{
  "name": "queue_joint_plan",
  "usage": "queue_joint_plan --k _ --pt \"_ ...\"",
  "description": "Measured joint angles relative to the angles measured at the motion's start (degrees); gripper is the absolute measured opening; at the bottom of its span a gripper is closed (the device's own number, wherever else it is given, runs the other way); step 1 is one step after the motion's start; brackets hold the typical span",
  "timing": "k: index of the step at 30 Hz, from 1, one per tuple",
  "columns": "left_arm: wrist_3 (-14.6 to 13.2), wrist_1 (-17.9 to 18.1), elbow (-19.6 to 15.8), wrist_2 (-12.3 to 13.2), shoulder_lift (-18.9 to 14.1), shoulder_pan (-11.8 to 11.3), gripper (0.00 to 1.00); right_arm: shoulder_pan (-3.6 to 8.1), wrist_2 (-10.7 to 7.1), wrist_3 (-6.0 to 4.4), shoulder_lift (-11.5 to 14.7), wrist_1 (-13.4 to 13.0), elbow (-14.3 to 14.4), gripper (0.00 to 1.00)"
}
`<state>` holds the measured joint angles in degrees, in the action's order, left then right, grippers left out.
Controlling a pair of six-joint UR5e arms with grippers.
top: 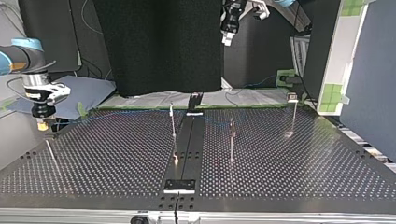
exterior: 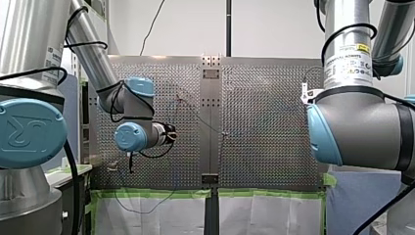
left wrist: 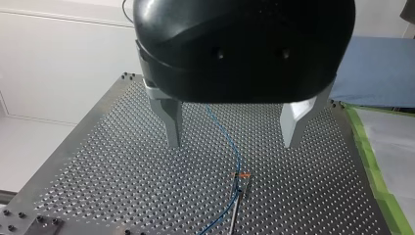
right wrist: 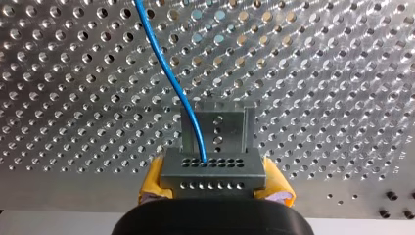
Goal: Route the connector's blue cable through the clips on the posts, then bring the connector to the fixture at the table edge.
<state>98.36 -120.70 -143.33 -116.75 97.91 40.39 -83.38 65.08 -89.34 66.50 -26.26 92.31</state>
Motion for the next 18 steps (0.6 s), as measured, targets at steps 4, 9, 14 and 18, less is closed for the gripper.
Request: queue_joint_plan --k 4,9,14,18 --pt "0.0 0.0 0.0 0.0 0.0 0.0 1.00 0.07 0.03 0.23 -1.1 0.4 -0.8 0.00" --pt "0.0 0.1 0.0 0.0 0.0 0.0 1.00 -0.21 0.06 0.43 -2.1 0.5 -1.9 0.00" --pt "0.0 0.1 0.0 0.0 0.0 0.0 1.00 -0.34 -0.40 0.21 -2.3 0.4 -2.8 0.00" --pt "0.0 0.0 0.0 0.1 0.0 0.0 1.00 -0.39 -0.60 0.11 -2.4 0.5 -3.4 0.00"
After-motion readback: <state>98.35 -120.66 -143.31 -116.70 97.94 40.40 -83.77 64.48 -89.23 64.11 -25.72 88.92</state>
